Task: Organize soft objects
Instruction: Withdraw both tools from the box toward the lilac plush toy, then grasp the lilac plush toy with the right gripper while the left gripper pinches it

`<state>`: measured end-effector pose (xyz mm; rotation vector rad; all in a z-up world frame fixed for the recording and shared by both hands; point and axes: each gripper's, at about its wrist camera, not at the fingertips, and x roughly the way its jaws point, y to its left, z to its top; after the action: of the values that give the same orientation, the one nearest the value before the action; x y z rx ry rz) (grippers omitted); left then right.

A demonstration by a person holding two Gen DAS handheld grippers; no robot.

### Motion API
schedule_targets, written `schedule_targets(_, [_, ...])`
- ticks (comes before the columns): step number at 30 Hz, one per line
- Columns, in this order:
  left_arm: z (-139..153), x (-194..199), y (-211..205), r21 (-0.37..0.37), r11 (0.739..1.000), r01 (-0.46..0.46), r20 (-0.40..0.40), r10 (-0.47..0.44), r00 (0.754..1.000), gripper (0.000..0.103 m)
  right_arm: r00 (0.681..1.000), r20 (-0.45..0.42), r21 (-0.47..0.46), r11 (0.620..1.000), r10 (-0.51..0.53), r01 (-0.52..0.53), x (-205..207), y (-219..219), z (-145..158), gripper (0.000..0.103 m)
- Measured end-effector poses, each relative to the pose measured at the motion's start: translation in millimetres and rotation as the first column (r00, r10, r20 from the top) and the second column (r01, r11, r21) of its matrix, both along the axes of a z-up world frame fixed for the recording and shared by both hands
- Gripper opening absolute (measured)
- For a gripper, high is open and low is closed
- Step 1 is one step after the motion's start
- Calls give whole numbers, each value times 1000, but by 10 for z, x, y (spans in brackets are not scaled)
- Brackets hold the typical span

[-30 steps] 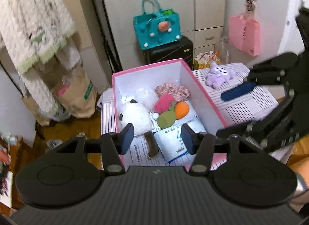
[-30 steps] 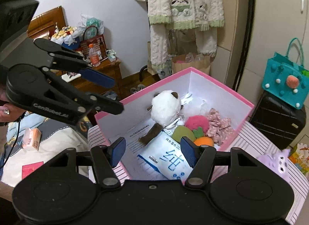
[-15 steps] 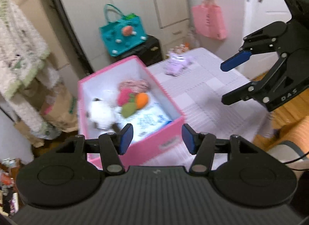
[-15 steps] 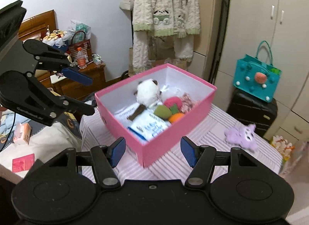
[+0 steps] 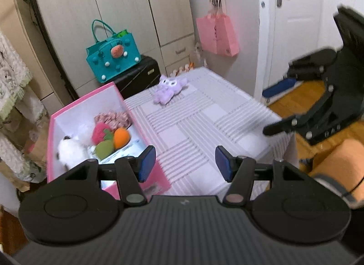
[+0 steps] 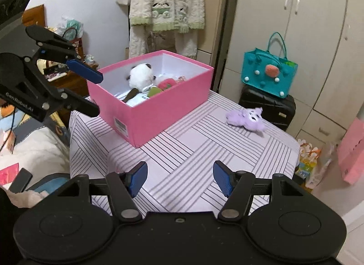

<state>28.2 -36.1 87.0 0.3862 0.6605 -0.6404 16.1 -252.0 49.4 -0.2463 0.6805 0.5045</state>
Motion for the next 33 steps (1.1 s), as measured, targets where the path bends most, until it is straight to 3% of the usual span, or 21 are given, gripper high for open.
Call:
schedule_targets(6, [-63, 256, -277, -109, 994, -25, 2, 26, 1000, 57, 997, 72, 61, 998, -24, 20, 121, -332, -148, 70])
schedule_targets(14, [-215, 609, -515, -220, 969, -113, 44, 125, 991, 57, 979, 205, 29, 1000, -5, -1, 438, -520, -243, 71])
schedule_targets(22, [-365, 986, -707, -300, 928, -221, 9, 234, 972, 57, 971, 240, 72, 997, -7, -11, 985, -703, -416, 73])
schedule_targets(28, [-424, 1252, -801, -349, 903, -252, -68, 244, 967, 57, 978, 208, 126, 992, -14, -13, 1246, -770, -467, 73])
schedule_targets(33, [-550, 1475, -970, -361, 890, -279, -130, 248, 960, 57, 977, 211, 120, 992, 9, -35, 1458, -751, -530, 73])
